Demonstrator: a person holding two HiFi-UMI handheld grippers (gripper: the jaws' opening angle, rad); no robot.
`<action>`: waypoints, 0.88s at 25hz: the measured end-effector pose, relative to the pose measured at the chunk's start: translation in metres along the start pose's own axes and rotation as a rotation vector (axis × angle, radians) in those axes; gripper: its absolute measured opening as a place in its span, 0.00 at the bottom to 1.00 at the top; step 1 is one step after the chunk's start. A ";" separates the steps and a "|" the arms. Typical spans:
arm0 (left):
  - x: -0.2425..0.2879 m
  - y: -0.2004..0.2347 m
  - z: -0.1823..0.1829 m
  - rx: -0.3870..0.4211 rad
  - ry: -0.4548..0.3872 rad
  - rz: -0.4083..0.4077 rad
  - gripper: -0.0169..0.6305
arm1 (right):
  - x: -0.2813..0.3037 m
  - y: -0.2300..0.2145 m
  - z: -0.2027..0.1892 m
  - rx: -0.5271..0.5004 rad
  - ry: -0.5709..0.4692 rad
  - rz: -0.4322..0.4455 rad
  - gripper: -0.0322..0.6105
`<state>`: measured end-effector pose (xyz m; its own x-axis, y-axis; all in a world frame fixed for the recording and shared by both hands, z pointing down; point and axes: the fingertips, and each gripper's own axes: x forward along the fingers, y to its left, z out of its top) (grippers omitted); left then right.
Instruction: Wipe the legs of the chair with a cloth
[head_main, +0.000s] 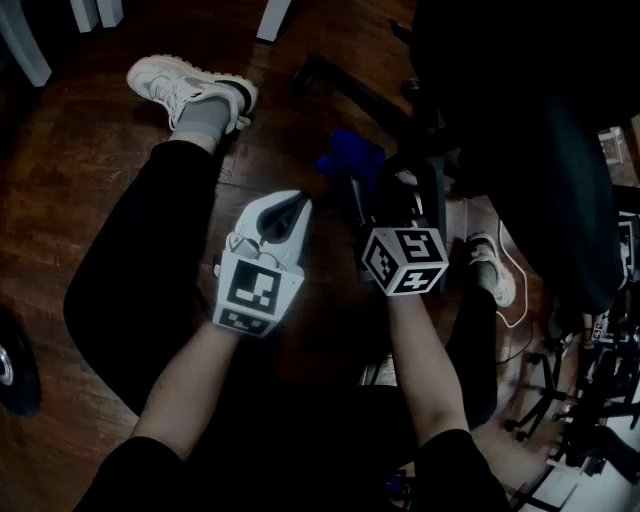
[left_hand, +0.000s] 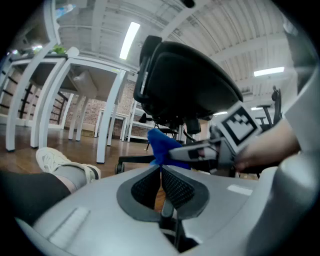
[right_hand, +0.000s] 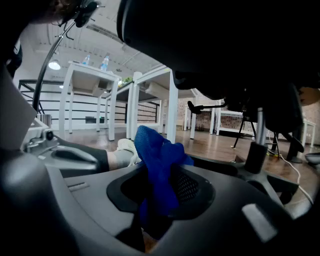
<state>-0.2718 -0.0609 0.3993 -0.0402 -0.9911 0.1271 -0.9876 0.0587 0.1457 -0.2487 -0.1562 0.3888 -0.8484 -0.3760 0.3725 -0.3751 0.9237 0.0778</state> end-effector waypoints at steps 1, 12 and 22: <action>-0.003 -0.001 -0.011 0.031 0.026 -0.015 0.05 | 0.010 -0.004 -0.001 -0.020 0.020 -0.013 0.24; 0.002 0.023 -0.049 -0.063 0.098 -0.057 0.05 | 0.064 -0.073 -0.052 -0.239 0.430 -0.190 0.24; -0.006 0.048 -0.056 -0.188 0.113 -0.015 0.05 | 0.068 -0.040 -0.071 -0.273 0.583 -0.120 0.24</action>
<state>-0.3107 -0.0453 0.4608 0.0020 -0.9730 0.2308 -0.9417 0.0758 0.3277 -0.2648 -0.2129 0.4763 -0.4359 -0.4474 0.7809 -0.2812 0.8920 0.3540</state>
